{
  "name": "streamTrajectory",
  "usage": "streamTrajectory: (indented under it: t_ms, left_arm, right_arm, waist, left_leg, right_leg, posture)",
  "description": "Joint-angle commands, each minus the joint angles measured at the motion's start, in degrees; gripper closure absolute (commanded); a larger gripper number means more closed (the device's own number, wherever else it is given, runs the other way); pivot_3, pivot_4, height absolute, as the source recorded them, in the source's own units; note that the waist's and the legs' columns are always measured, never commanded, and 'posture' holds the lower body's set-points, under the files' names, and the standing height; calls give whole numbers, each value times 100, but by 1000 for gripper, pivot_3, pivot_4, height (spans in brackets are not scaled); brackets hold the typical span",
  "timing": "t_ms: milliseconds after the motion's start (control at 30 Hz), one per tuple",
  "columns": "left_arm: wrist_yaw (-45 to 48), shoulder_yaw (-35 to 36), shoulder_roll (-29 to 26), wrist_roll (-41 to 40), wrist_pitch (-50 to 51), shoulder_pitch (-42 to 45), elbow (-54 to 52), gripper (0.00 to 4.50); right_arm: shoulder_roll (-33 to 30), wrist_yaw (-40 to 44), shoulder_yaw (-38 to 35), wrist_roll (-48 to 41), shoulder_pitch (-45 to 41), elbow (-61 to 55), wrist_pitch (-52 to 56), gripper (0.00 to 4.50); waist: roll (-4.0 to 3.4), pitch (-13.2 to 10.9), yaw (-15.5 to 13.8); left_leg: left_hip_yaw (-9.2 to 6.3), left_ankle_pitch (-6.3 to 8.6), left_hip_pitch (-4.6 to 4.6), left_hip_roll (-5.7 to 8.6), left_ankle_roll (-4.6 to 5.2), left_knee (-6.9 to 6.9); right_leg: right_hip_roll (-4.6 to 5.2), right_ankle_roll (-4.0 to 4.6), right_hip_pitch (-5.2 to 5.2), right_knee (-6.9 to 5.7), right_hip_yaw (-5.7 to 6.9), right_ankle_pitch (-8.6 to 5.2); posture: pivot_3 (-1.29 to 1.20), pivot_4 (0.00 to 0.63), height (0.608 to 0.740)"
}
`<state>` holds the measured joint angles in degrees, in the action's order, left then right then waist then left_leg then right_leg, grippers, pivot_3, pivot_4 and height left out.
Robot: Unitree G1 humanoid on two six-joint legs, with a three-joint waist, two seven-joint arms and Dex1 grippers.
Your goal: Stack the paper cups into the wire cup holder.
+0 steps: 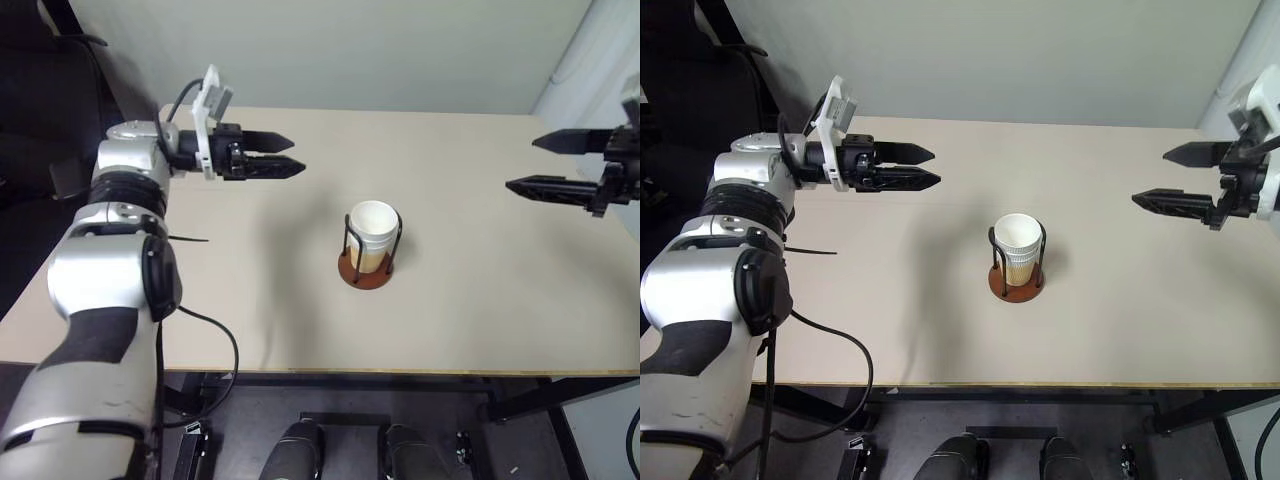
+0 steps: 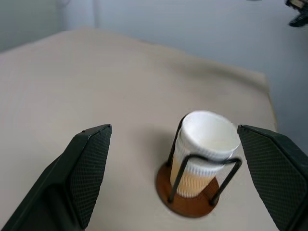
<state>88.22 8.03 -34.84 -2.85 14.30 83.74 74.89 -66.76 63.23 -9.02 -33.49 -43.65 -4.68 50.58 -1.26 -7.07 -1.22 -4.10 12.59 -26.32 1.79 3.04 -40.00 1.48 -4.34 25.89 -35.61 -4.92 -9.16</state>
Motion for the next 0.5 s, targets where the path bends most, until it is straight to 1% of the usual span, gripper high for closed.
streamTrajectory:
  t_ms: [33,100,133,167,233,267,333,367,400,433,467,500]
  left_arm:
    - [-98,126,-229,-178,82,56,-320,27]
    - [-155,104,-322,-169,82,19,-337,27]
    - [-185,91,-359,-162,85,10,-350,27]
    - [-210,82,-397,-157,93,12,-362,27]
    - [-228,66,-498,-143,127,23,-372,27]
    - [-234,57,-547,-134,144,24,-378,27]
    - [-272,44,-635,-117,142,20,-370,27]
    - [-329,40,-671,-107,130,16,-371,27]
    - [-379,44,-709,-101,111,11,-360,27]
    - [-417,47,-738,-100,98,9,-355,27]
    - [-438,45,-750,-105,103,10,-364,27]
    - [-441,43,-767,-113,121,18,-377,27]
  right_arm:
    - [100,-76,-184,45,146,-65,-257,0]
    - [226,-153,-144,62,247,-82,-312,0]
    - [286,-193,-138,49,295,-107,-311,0]
    - [340,-238,-128,39,321,-149,-301,0]
    - [438,-308,-92,6,389,-287,-276,0]
    - [484,-326,-83,-21,418,-342,-258,0]
    - [562,-353,-12,-23,406,-403,-237,0]
    - [591,-343,33,-12,387,-401,-251,0]
    - [638,-361,90,-8,338,-409,-241,0]
    - [679,-377,129,-15,295,-414,-226,0]
    - [693,-369,133,-25,288,-410,-223,0]
    - [694,-352,132,-29,284,-413,-217,0]
  waist:
    - [1,3,18]
    - [4,2,34]
    - [-1,1,36]
    - [3,4,40]
    - [3,1,55]
    - [4,1,58]
    - [1,0,77]
    - [1,0,84]
    - [7,4,99]
    - [7,4,95]
    - [7,3,99]
    - [9,5,100]
  left_leg:
    - [11,-1,3,7,1,5]
    - [5,-4,13,6,1,8]
    - [15,-8,20,20,3,17]
    - [3,-8,20,13,2,11]
    - [9,-12,28,22,0,19]
    - [-4,-14,25,12,-2,17]
    - [6,-17,27,17,-8,29]
    - [-6,-18,25,9,-9,27]
    - [-5,-19,26,9,-10,34]
    - [1,-21,30,11,-15,44]
    - [-11,-22,27,3,-17,44]
    - [-9,-25,27,7,-23,55]
  right_leg:
    - [-23,1,1,-1,19,0]
    - [-1,0,-7,-6,3,-3]
    - [-30,1,-3,-16,20,-7]
    - [12,0,-7,-17,-2,-8]
    - [-18,4,-8,-27,13,-12]
    - [9,7,-7,-24,-9,-8]
    - [-21,11,0,-30,11,-10]
    - [4,14,1,-24,-18,-6]
    - [-13,17,1,-29,-2,-9]
    - [-12,21,6,-29,3,-10]
    - [3,25,4,-22,-21,-7]
    - [-11,28,8,-27,-6,-10]
  posture:
    - [0,150,740]
    - [0,150,740]
    - [0,150,740]
    - [0,150,740]
    - [0,150,740]
    - [0,150,740]
    - [0,150,740]
    - [0,150,740]
    - [0,150,740]
    - [0,150,740]
    - [0,150,740]
    - [0,150,740]
